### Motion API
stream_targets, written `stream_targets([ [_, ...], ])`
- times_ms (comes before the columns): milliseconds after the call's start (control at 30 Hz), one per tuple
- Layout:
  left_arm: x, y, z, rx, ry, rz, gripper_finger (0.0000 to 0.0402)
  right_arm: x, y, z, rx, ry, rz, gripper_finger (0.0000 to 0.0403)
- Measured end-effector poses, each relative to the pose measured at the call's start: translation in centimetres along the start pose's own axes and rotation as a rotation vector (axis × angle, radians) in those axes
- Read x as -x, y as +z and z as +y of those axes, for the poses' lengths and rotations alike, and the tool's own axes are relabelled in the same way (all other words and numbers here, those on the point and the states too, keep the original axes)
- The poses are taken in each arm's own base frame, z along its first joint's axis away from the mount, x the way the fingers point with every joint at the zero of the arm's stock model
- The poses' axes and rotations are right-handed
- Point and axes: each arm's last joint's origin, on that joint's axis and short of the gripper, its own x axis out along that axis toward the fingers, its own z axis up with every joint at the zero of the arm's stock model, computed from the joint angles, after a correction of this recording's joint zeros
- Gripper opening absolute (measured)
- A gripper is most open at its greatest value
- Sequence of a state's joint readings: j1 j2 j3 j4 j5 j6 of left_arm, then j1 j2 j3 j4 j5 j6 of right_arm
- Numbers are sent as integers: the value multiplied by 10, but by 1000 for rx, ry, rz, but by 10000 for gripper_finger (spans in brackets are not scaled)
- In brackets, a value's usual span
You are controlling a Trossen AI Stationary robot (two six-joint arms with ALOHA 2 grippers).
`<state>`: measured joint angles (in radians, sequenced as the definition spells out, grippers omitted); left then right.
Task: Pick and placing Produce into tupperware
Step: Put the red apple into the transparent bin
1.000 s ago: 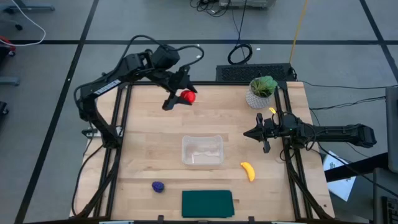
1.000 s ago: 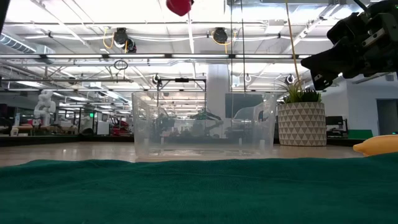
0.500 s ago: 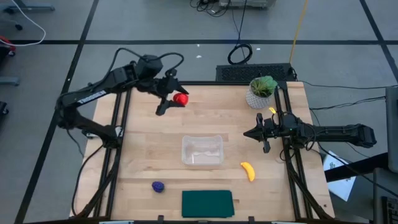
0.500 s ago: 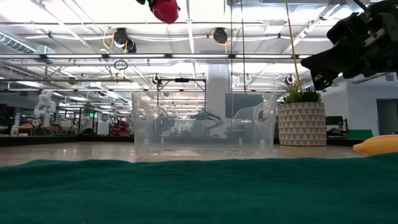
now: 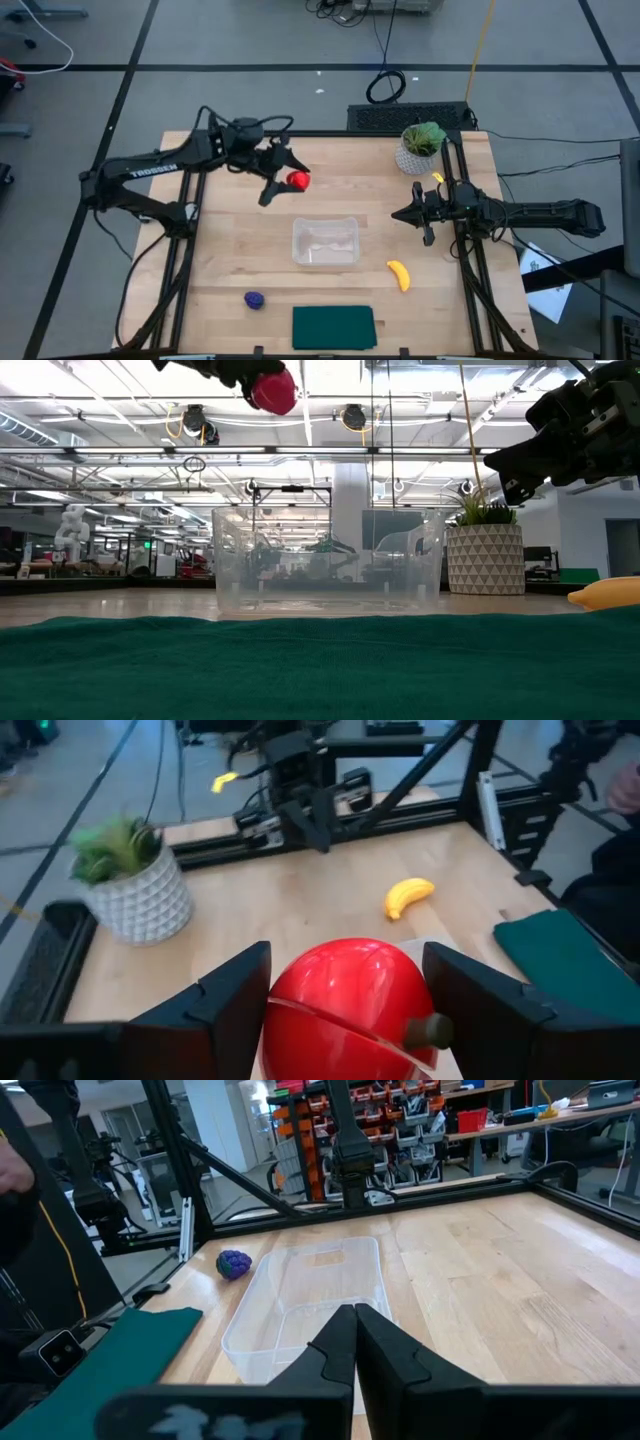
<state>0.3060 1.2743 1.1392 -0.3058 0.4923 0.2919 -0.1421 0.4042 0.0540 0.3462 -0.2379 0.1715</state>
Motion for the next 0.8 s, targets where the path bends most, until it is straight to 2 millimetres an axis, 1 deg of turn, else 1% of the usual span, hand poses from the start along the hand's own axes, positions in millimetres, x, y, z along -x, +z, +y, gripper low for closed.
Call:
stream_targets([
  [200,-11,-1,-17,-78,-40,-2,253,0,0,0,0,0,0,0],
  [300,-8,1,-23,-104,-45,-8,253,0,0,0,0,0,0,0],
  [500,-1,-3,-26,-106,-5,0,253,0,0,0,0,0,0,0],
  [633,0,-8,-29,-99,-7,-10,253,0,0,0,0,0,1,0],
  [800,-4,-24,-35,-89,-18,-23,253,0,0,0,0,0,0,0],
])
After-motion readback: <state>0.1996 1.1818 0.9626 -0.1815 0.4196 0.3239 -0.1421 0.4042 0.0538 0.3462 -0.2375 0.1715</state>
